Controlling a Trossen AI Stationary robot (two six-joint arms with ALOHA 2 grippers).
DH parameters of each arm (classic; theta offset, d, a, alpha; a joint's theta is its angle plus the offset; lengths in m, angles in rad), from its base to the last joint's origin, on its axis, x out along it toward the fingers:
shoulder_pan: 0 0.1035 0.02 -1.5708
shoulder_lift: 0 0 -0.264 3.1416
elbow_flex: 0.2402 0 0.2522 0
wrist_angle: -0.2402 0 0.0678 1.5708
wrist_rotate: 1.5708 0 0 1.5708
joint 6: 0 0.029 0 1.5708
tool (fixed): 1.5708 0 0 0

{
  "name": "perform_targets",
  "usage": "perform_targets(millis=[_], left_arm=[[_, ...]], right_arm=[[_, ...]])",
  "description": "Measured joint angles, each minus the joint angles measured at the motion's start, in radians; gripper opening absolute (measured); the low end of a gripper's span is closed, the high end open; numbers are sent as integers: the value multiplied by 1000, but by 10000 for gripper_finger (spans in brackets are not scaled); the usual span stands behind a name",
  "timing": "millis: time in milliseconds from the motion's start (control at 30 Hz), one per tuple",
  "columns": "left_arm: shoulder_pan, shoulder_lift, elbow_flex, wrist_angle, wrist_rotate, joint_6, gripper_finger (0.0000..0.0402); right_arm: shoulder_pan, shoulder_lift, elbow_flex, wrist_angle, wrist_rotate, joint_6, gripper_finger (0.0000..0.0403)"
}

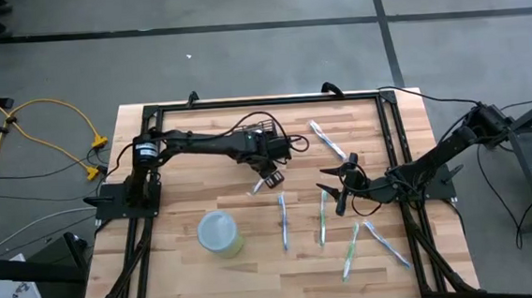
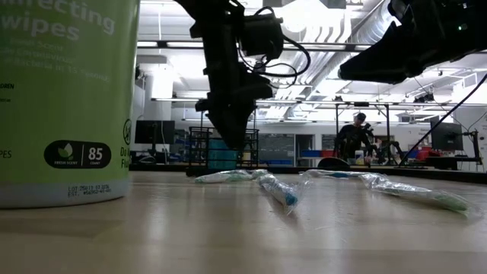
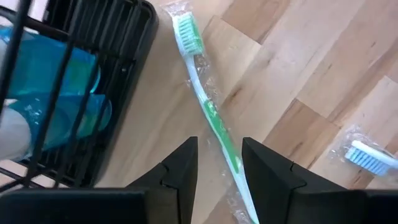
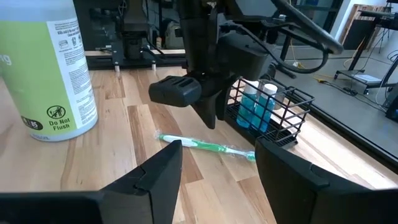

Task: Pick & Place toothbrushing station
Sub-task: Put the top green toothbrush into the black mesh mesh organizer

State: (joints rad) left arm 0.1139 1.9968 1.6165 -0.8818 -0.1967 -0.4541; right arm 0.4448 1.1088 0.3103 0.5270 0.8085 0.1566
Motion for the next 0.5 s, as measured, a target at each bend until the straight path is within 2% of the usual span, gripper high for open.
perform_targets(millis=[167, 333, 500], left_arm=[[-8, 25, -1, 15, -1, 3, 119], [0, 53, -1, 52, 11, 93, 119], [27, 54, -1, 56, 67, 200, 119]], right_arm=[[0, 0, 0, 0, 0, 0, 195], [0, 0, 0, 0, 0, 0, 195], [0, 0, -1, -2, 0, 0, 195]])
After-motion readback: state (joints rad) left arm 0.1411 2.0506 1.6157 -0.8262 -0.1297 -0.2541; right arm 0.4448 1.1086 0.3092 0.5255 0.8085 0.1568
